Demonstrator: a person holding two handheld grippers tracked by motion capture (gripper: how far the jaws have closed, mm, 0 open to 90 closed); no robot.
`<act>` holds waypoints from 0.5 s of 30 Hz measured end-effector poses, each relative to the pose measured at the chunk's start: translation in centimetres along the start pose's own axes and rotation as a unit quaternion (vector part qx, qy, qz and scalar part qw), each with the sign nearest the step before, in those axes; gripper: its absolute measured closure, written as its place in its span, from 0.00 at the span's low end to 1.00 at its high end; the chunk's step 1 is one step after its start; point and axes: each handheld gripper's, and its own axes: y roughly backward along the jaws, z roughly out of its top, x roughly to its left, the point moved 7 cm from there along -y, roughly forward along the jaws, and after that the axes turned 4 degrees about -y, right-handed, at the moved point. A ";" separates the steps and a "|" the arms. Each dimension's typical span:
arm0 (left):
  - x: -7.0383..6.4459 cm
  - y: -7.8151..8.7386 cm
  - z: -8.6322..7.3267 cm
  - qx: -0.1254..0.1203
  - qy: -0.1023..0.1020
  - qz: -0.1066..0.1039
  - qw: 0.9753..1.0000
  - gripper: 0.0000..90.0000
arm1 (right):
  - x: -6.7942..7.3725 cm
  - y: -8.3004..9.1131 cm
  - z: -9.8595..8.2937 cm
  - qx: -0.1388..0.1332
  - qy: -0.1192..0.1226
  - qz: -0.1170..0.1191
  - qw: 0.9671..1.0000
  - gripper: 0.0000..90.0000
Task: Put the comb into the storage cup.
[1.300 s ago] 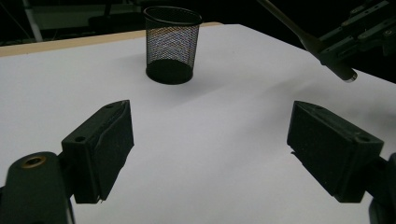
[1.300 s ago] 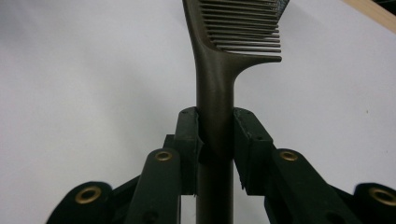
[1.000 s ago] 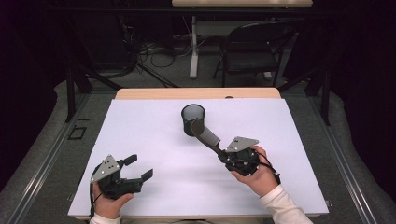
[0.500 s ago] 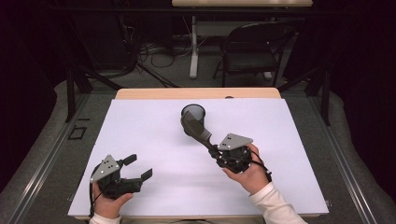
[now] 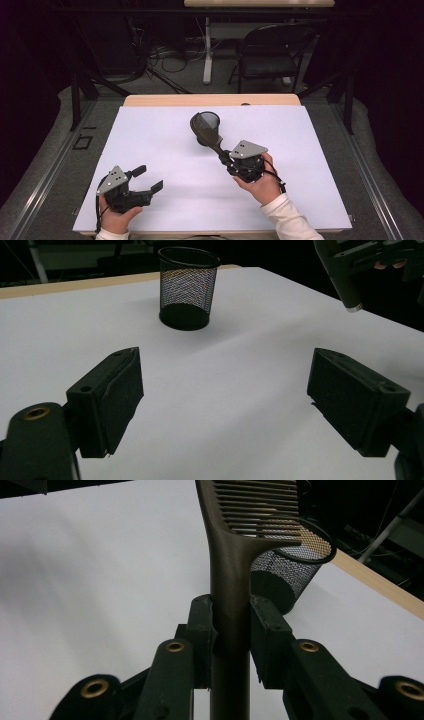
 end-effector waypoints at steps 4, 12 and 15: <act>0.0 0.0 0.0 0.001 0.000 0.000 1.000 0.16 | 0.0 -0.2 0.2 -0.013 -0.004 -0.002 1.000 0.81; 0.1 -0.2 -0.1 0.003 0.005 0.002 1.000 0.17 | 0.2 -0.5 0.4 -0.034 0.001 -0.010 0.999 0.81; 0.2 -0.2 0.0 0.003 0.005 0.004 1.000 0.17 | 0.3 -0.5 0.4 -0.040 0.002 -0.011 0.999 0.81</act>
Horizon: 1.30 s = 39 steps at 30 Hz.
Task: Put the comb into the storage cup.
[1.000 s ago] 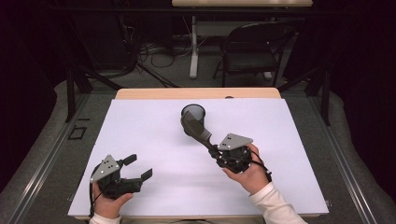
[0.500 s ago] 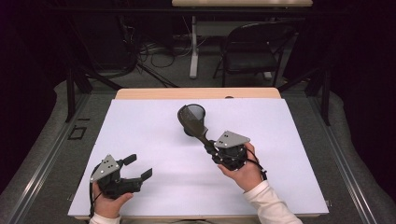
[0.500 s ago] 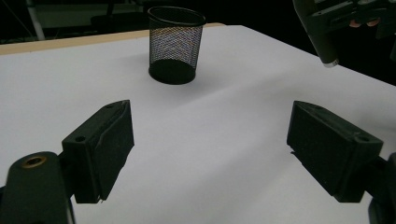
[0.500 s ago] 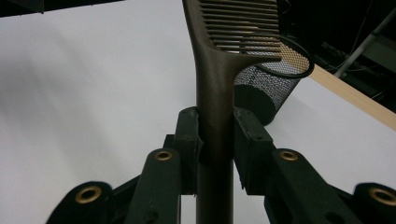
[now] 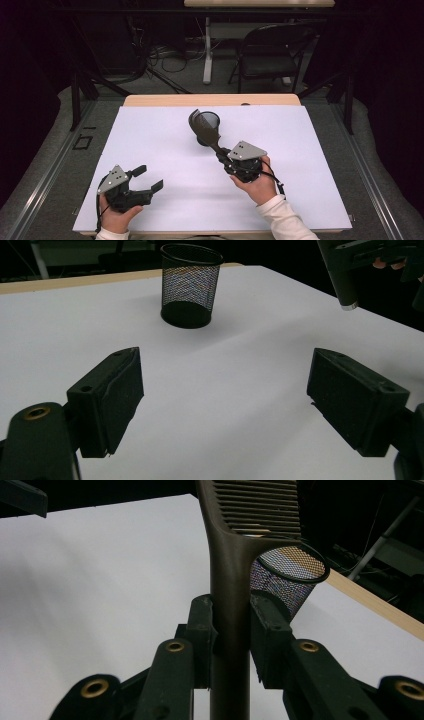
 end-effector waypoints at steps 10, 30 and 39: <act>0.7 0.2 0.6 -0.009 0.019 0.011 1.000 0.17 | 0.0 0.0 -0.1 -0.013 0.003 -0.007 1.000 0.81; 1.8 1.2 4.6 -0.030 0.035 0.019 0.999 0.17 | 0.1 0.3 0.1 -0.025 0.003 -0.012 1.000 0.81; 1.6 0.5 5.8 -0.027 0.030 0.012 0.999 0.17 | 0.1 0.4 0.2 -0.029 0.004 -0.012 1.000 0.81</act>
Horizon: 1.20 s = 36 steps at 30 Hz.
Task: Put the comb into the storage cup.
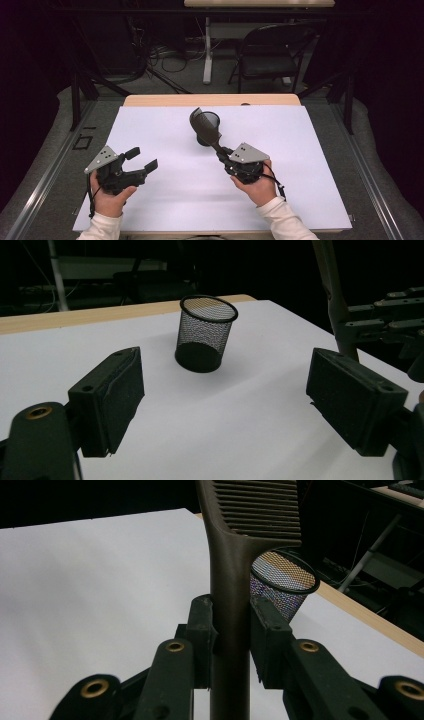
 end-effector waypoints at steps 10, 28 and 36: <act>-1.4 -1.4 1.3 0.010 -0.016 -0.021 1.000 0.17 | 0.1 0.1 0.1 -0.005 0.000 0.000 1.000 0.81; -2.9 -3.9 4.5 0.014 -0.028 -0.045 0.999 0.18 | 0.1 0.2 0.2 -0.012 -0.003 -0.003 1.000 0.81; -3.5 -4.7 5.6 0.011 -0.017 -0.055 0.998 0.18 | 0.3 0.2 0.2 -0.014 0.000 -0.005 1.000 0.81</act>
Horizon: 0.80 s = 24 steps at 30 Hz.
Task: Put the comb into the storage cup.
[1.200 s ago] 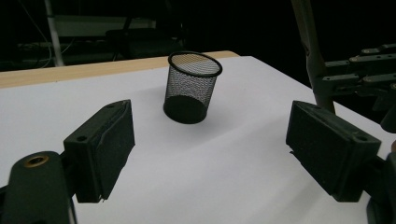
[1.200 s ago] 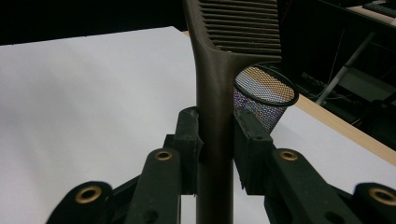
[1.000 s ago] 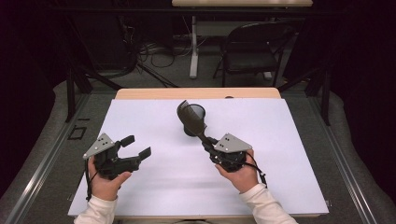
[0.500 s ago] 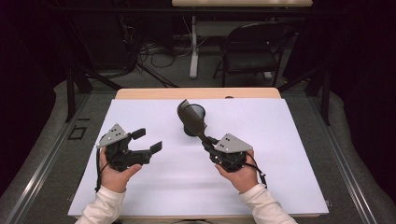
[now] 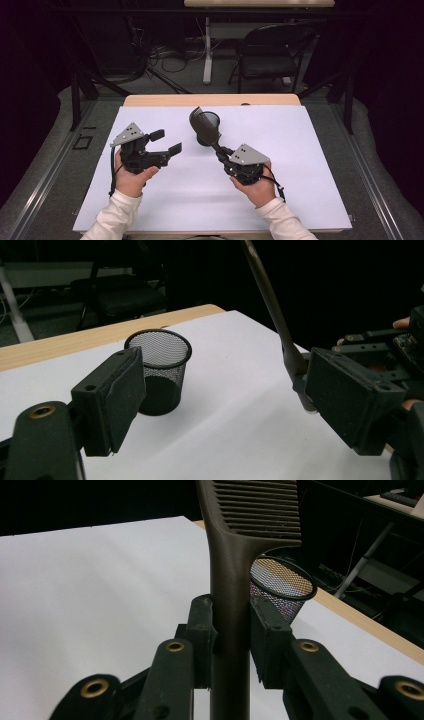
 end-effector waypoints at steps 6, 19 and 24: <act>-0.2 -0.6 0.6 0.000 0.011 -0.012 1.000 0.21 | 0.1 0.0 0.1 -0.004 0.000 -0.002 1.000 0.81; -0.6 -1.6 1.6 -0.001 0.027 -0.022 0.999 0.27 | 0.2 0.0 0.0 -0.007 0.001 -0.005 1.000 0.81; -0.8 -1.9 1.9 -0.004 0.034 -0.028 0.999 0.29 | 0.2 -0.1 0.0 -0.009 0.000 -0.007 1.000 0.81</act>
